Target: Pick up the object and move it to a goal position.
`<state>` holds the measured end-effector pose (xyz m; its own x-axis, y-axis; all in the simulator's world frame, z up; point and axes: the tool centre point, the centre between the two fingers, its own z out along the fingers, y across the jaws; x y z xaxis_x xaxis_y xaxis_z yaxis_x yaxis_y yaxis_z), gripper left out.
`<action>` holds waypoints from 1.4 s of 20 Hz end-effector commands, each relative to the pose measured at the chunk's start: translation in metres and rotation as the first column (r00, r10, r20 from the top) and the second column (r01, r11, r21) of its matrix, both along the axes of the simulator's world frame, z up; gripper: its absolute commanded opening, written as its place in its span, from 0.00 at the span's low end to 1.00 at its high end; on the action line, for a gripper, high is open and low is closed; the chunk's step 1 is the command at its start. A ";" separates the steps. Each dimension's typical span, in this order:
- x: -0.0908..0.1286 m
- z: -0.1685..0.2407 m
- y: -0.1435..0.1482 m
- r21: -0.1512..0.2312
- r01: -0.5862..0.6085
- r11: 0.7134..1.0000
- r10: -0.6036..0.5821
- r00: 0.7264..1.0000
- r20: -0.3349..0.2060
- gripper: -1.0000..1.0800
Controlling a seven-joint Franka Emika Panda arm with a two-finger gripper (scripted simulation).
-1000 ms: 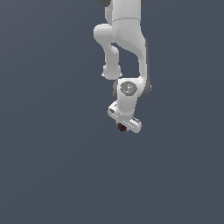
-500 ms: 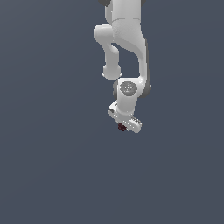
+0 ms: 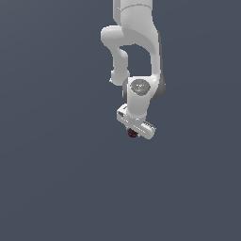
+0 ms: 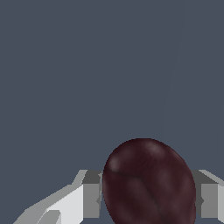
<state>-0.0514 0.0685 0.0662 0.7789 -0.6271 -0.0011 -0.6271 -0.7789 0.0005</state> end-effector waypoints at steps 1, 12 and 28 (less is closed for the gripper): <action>0.001 0.019 0.002 0.000 0.000 1.000 0.000 1.000 0.002 0.00; 0.003 0.133 0.011 -0.001 0.001 1.000 -0.001 1.000 0.002 0.00; 0.011 0.279 0.024 -0.001 0.001 1.000 -0.001 1.000 0.001 0.00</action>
<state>-0.0405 0.0915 0.3355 0.7783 -0.6279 0.0012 -0.6279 -0.7783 -0.0001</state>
